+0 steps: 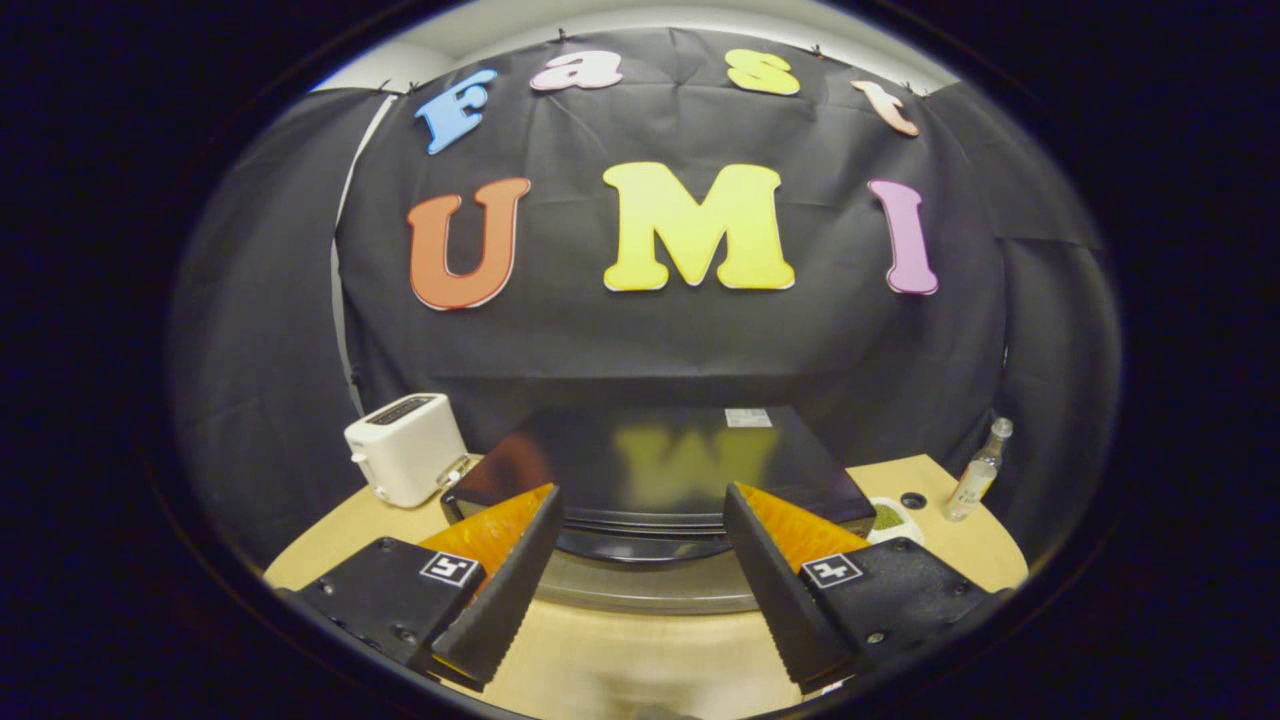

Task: Open the toaster oven, put the food inside, and close the toaster oven door.

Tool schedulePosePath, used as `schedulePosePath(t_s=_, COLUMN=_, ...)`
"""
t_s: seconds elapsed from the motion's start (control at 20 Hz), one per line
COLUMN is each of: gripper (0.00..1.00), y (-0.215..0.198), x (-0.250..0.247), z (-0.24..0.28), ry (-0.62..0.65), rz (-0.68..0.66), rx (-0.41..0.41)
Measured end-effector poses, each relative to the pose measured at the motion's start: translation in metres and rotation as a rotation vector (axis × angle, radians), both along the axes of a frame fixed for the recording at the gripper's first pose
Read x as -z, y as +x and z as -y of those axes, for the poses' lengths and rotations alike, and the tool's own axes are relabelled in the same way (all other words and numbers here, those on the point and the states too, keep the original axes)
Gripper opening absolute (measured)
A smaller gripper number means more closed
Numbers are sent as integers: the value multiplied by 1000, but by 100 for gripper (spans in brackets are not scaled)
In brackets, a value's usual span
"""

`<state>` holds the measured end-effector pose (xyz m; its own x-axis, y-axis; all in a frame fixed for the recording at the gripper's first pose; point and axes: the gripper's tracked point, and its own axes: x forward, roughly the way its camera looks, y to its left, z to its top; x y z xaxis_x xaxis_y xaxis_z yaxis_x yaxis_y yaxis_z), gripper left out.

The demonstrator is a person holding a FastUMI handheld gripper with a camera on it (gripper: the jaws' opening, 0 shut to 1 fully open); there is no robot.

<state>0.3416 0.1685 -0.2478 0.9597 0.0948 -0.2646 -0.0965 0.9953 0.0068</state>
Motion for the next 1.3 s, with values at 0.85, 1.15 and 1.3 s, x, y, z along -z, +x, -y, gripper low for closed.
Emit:
schedulePosePath(t_s=0.85, gripper=100, y=-23, x=29, z=-2, ry=3, rz=-88, rx=21)
schedulePosePath(t_s=1.15, gripper=100, y=-65, x=48, z=-3, ry=-37, rz=-114, rx=10)
schedulePosePath(t_s=1.3, gripper=100, y=-81, x=60, z=-1, ry=-41, rz=-143, rx=11)
